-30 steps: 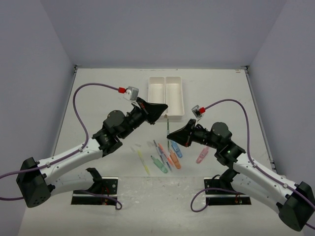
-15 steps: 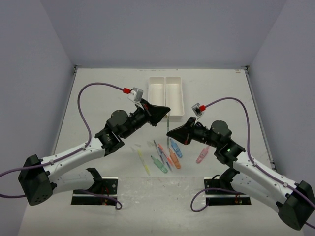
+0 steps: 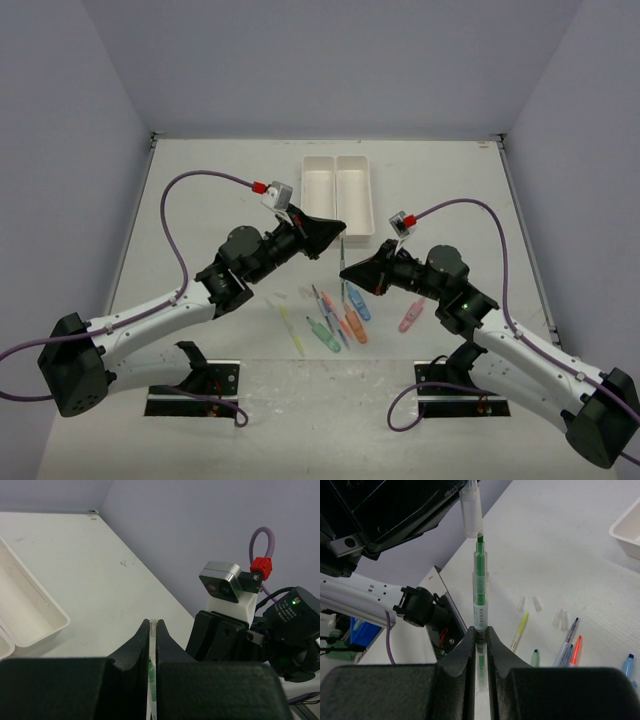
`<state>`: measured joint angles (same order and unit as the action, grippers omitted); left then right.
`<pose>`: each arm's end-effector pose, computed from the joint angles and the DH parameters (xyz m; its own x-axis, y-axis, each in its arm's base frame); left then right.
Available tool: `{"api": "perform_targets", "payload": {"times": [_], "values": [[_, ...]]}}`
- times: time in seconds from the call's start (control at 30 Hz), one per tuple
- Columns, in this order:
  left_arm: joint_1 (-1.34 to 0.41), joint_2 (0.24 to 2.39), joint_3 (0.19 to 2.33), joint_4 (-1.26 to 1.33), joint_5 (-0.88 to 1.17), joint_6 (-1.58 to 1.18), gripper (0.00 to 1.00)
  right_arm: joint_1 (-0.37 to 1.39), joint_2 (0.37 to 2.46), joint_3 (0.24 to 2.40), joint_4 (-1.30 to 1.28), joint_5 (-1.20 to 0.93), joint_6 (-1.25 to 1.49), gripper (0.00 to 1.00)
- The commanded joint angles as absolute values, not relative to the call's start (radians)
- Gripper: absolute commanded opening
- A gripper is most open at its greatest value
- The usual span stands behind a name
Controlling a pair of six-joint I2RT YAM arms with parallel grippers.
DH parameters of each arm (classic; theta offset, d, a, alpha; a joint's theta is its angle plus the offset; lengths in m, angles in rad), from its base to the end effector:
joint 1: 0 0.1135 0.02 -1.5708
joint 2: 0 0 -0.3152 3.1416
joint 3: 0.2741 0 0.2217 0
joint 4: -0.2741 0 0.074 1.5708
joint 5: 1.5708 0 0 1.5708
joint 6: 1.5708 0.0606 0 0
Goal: Sort the stationery into containers
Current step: Close the pen cap on the pen.
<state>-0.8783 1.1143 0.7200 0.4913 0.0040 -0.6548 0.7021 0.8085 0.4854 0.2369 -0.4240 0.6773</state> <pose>0.1499 -0.1811 0.3829 -0.4212 -0.4461 -0.7897 0.6501 0.4586 -0.6058 0.1003 0.1175 0.3195 -0.6162 0.2269 -0.7542 -0.6614 0.3708 0.6520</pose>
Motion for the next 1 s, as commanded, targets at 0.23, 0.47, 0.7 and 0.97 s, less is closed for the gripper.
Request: {"api": "perform_targets", "payload": {"times": [0.23, 0.47, 0.7, 0.97], "values": [[-0.881, 1.121, 0.716, 0.538, -0.031, -0.651, 0.0, 0.707, 0.757, 0.53, 0.235, -0.424, 0.652, 0.0], [-0.881, 1.117, 0.716, 0.526, -0.046, -0.659, 0.0, 0.707, 0.755, 0.537, 0.208, -0.426, 0.646, 0.0], [-0.881, 1.114, 0.701, 0.543, -0.005, -0.687, 0.0, 0.707, 0.761, 0.554, 0.197, -0.371, 0.647, 0.0], [-0.882, 1.096, 0.685, 0.549, -0.005, -0.697, 0.0, 0.707, 0.805, 0.597, 0.192, -0.393, 0.638, 0.0]]}}
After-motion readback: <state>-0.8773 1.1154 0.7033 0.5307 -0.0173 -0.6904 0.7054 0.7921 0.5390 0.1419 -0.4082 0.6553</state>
